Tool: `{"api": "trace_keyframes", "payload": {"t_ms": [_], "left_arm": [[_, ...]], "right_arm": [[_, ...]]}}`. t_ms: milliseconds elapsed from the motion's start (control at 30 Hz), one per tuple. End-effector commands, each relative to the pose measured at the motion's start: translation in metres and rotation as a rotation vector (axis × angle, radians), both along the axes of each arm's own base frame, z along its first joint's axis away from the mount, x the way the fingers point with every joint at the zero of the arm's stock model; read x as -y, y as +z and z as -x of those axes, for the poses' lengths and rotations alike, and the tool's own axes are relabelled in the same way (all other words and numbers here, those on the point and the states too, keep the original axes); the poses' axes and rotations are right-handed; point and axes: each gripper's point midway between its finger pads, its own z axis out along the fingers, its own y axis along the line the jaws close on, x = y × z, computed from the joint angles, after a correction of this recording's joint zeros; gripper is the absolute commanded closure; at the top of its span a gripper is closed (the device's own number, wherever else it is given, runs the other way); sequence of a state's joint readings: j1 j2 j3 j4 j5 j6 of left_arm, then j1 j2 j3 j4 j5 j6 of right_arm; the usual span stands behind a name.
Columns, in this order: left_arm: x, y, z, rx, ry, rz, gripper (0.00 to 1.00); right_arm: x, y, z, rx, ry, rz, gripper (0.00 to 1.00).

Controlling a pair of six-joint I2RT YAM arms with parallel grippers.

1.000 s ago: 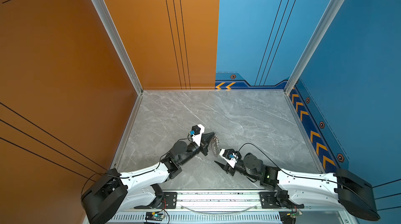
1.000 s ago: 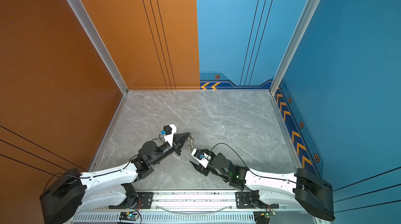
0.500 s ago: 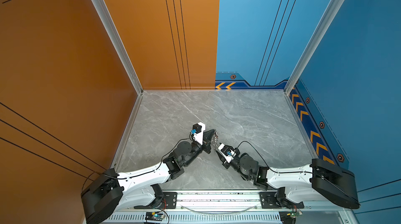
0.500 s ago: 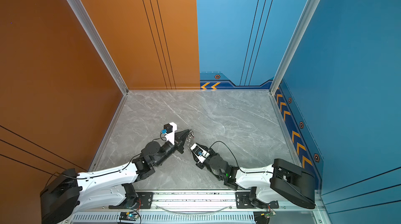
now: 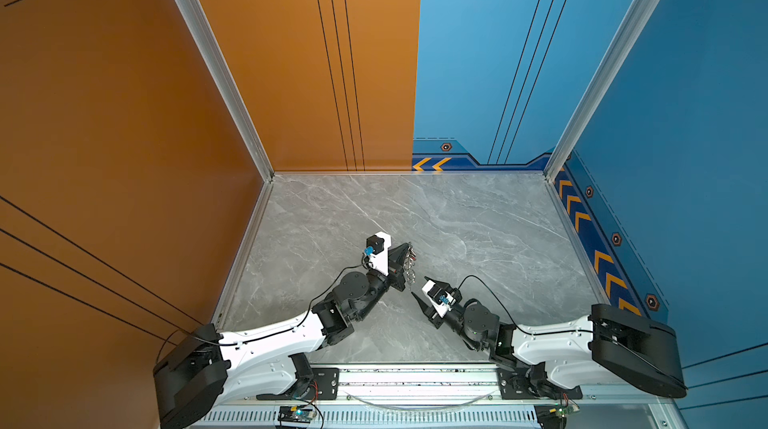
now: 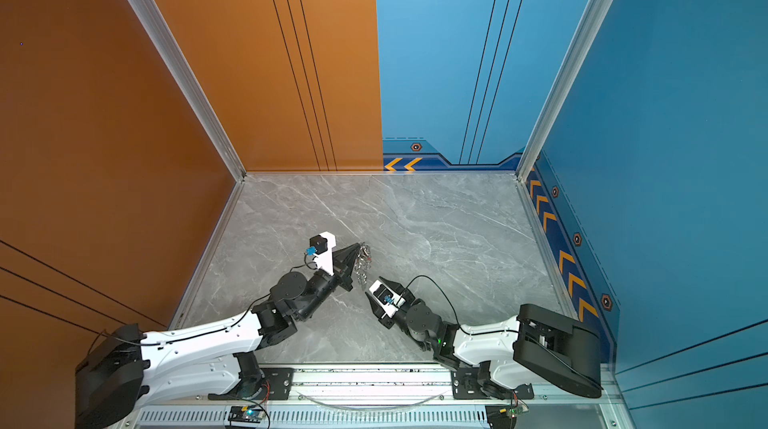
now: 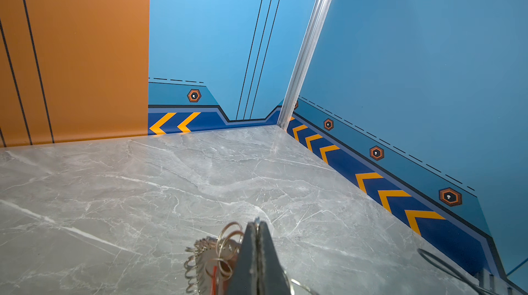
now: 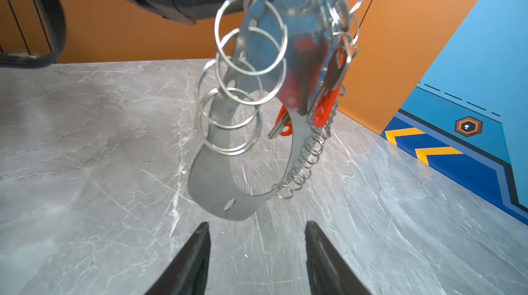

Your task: Put the keys on the keyring

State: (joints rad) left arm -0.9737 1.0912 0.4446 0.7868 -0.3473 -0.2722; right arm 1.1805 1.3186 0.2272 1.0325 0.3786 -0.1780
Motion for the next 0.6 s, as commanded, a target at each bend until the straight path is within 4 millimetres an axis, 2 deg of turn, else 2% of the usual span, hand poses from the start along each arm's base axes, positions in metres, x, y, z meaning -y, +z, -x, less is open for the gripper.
{"api": "trace_keyframes", "payload": {"t_ms": [0, 133, 267, 400, 567], "left_arm": [[0.001, 0.027, 0.003, 0.049, 0.013, 0.045, 1.00], [0.003, 0.030, 0.005, 0.051, 0.011, 0.051, 1.00], [0.008, 0.030, 0.007, 0.046, 0.006, 0.054, 1.00], [0.012, 0.031, 0.009, 0.044, 0.002, 0.056, 1.00], [0.010, 0.031, 0.011, 0.043, 0.016, 0.059, 1.00]], "right_arm": [[-0.002, 0.002, 0.002, -0.007, 0.006, -0.026, 0.45], [-0.005, 0.010, -0.003, 0.023, -0.015, -0.061, 0.45], [-0.021, 0.012, 0.006, 0.038, 0.047, -0.096, 0.43], [-0.022, 0.011, 0.006, 0.058, 0.009, -0.119, 0.43], [-0.012, 0.018, -0.006, 0.083, -0.098, -0.143, 0.60]]}}
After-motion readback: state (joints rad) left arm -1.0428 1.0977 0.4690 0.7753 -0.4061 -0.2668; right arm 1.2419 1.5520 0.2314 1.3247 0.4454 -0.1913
